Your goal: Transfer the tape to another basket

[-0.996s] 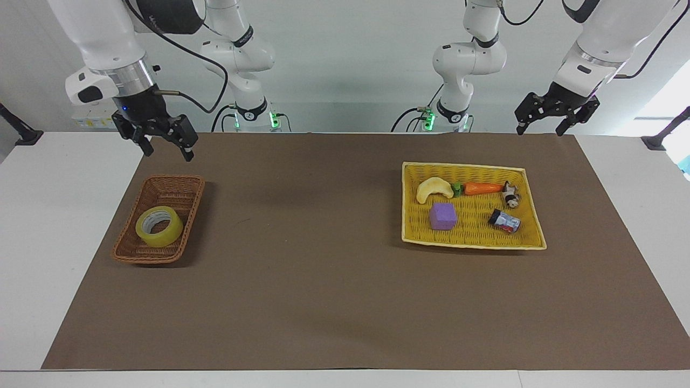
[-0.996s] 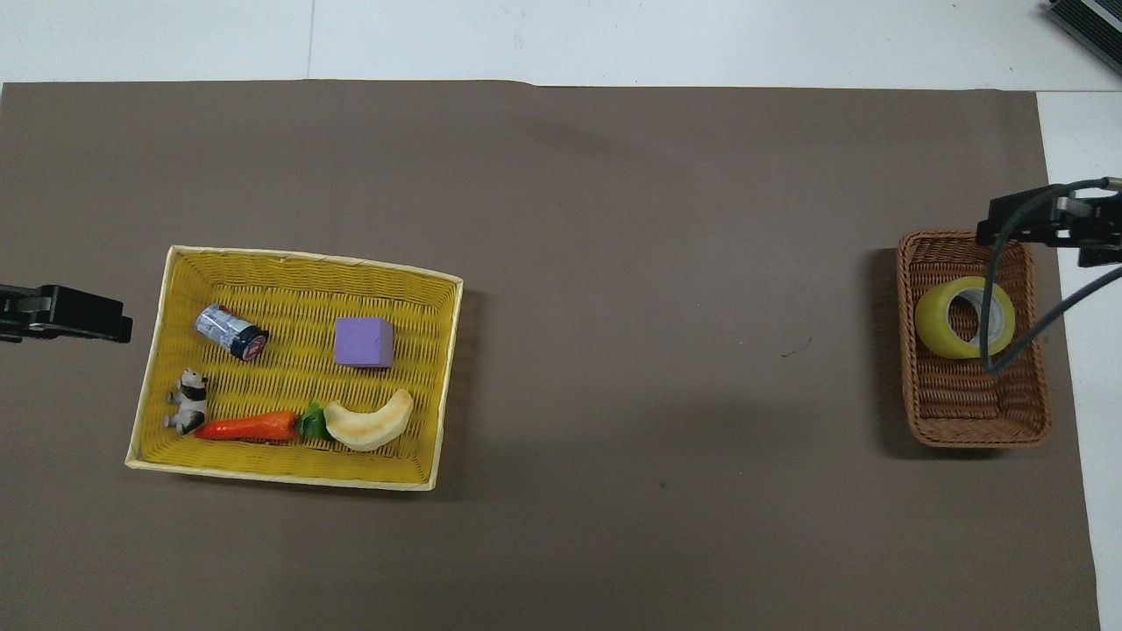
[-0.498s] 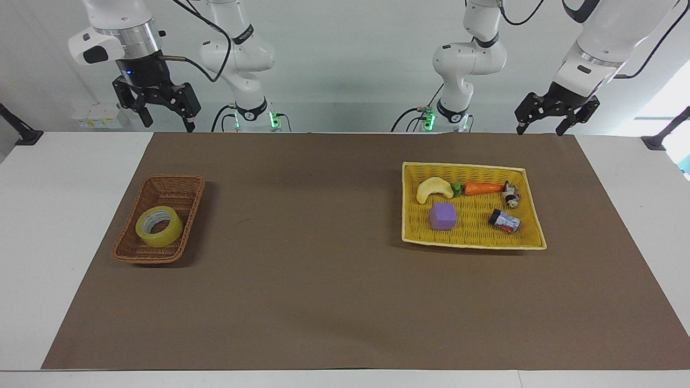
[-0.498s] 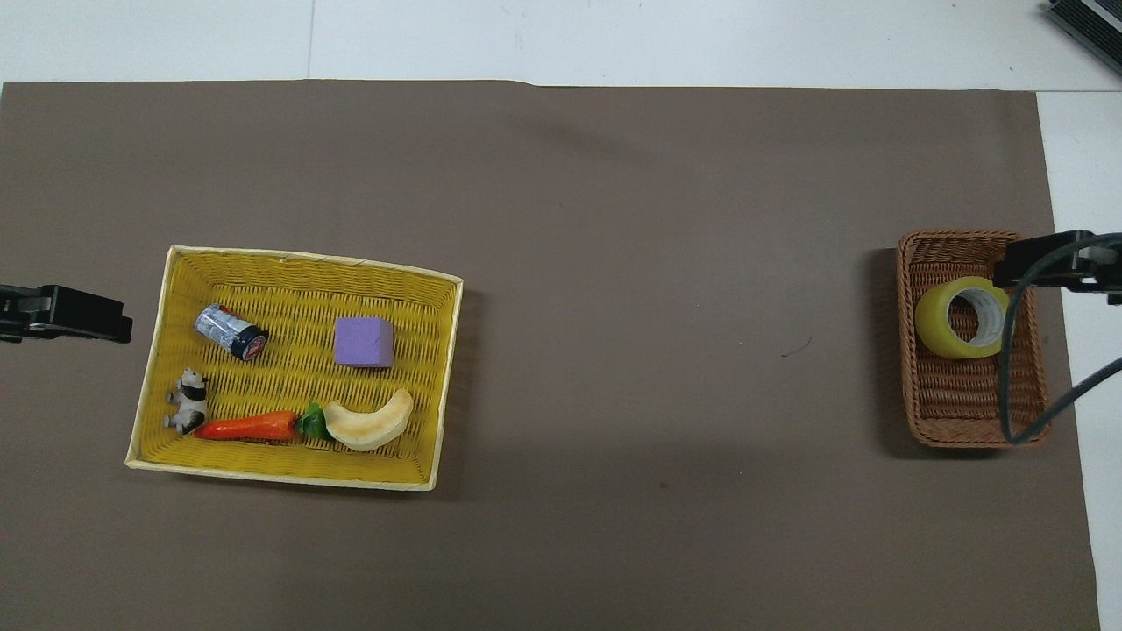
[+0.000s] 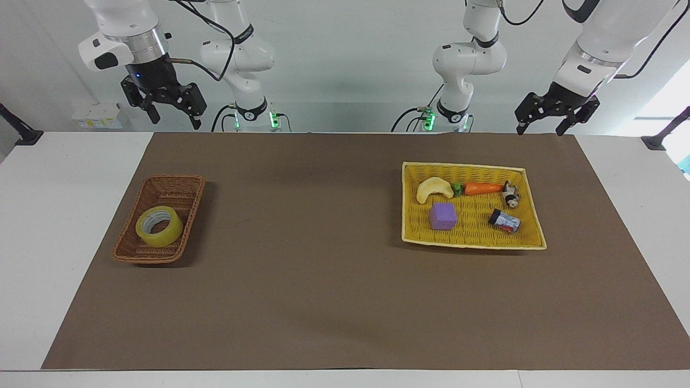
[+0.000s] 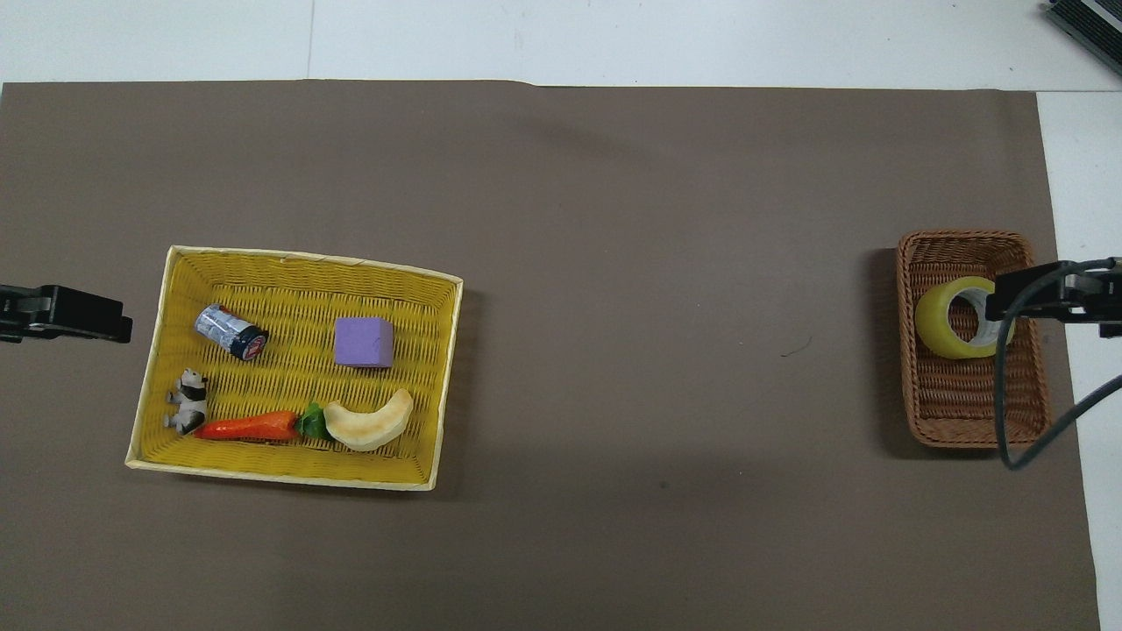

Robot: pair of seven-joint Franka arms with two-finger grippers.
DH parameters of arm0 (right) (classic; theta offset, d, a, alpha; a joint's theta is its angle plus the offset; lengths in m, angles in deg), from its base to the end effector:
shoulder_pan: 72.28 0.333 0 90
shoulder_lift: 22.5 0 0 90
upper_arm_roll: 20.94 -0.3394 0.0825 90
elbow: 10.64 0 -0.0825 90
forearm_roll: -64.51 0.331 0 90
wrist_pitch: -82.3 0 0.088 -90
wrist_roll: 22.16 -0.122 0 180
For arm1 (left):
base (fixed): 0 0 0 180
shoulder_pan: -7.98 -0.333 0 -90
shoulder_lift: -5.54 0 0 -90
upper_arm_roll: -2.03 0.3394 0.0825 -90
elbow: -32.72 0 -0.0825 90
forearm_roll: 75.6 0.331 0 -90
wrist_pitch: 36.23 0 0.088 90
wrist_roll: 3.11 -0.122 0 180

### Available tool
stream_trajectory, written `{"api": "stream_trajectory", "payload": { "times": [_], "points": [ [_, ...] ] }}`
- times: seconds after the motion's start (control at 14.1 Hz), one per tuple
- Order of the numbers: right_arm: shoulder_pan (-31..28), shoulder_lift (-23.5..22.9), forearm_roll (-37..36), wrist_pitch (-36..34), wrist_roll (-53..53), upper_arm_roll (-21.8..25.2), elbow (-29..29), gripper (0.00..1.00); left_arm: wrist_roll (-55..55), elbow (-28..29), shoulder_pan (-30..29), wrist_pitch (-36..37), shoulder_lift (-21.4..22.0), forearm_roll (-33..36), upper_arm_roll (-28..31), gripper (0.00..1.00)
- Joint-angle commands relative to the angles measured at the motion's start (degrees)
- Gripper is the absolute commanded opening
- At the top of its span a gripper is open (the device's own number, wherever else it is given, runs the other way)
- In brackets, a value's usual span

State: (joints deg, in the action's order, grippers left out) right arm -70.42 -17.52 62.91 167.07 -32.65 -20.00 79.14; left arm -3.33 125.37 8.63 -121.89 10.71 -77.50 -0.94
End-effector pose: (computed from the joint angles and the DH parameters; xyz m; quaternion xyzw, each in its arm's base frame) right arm 0.4628 0.0034 0.6684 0.9963 -0.0846 0.0010 0.0132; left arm 0.4615 -0.0348 0.6507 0.9992 -0.0343 -0.0164 0.0137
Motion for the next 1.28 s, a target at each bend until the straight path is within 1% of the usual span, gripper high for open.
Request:
{"api": "stream_trajectory", "payload": {
  "times": [0.0, 0.21, 0.5, 1.21],
  "points": [
    [-0.5, 3.1, 0.6, -0.2, 4.2, -0.2, 3.7, 1.0, -0.6, -0.9, -0.2, 1.2, -0.2, 0.8, -0.1, 1.0],
    [-0.7, 3.5, 0.4, -0.4, 6.3, 0.1, 4.6, 1.0, -0.6, -0.9, -0.2, 1.2, -0.2, 0.8, -0.1, 1.0],
    [-0.6, 4.2, 0.4, -0.3, 6.3, 0.1, 5.7, 1.0, -0.6, -0.9, -0.2, 1.2, -0.2, 0.8, -0.1, 1.0],
    [-0.7, 3.8, 0.6, -0.8, 6.6, 0.2, 4.9, 1.0, -0.6, -0.9, -0.2, 1.2, -0.2, 0.8, -0.1, 1.0]
  ]
}}
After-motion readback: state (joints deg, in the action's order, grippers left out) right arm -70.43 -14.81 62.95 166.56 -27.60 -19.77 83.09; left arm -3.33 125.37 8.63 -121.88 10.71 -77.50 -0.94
